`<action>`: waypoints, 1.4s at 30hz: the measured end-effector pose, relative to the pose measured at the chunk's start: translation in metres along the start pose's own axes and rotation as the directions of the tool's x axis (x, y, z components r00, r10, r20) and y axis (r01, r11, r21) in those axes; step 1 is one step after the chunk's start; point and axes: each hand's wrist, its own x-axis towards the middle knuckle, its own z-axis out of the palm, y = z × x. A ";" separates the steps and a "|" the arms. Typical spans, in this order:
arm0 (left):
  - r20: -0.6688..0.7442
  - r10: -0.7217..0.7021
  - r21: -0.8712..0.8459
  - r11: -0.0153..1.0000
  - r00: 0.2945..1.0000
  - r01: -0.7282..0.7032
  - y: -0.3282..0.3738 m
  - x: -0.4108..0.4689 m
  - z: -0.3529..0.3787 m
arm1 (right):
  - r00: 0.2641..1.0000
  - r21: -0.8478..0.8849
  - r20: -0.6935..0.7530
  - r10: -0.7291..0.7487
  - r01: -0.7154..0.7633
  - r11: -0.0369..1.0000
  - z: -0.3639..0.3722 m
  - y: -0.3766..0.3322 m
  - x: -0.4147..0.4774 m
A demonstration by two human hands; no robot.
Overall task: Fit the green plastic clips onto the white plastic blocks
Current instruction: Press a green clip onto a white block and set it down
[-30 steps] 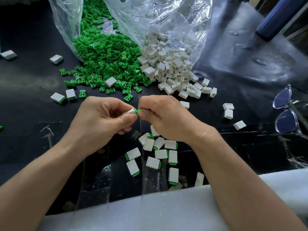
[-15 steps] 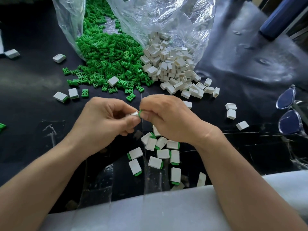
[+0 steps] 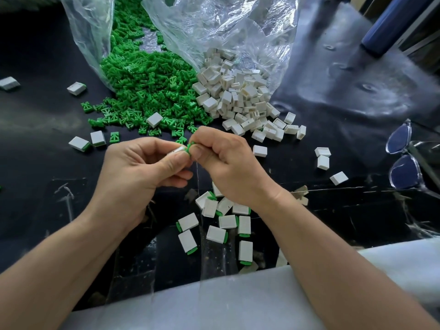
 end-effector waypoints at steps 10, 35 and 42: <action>-0.033 0.047 0.028 0.999 0.998 -0.046 0.000 -0.001 -0.001 | 0.996 0.031 -0.080 0.039 -0.037 0.999 0.011 -0.004 -0.003; 0.200 0.188 -0.026 0.982 0.962 -0.187 0.004 0.002 0.000 | 0.809 0.540 0.491 0.323 -0.574 0.616 -0.004 -0.016 0.004; 0.233 0.225 0.084 0.965 0.946 -0.250 0.001 0.002 -0.004 | 0.785 0.521 0.482 0.390 -0.614 0.592 0.002 -0.017 -0.001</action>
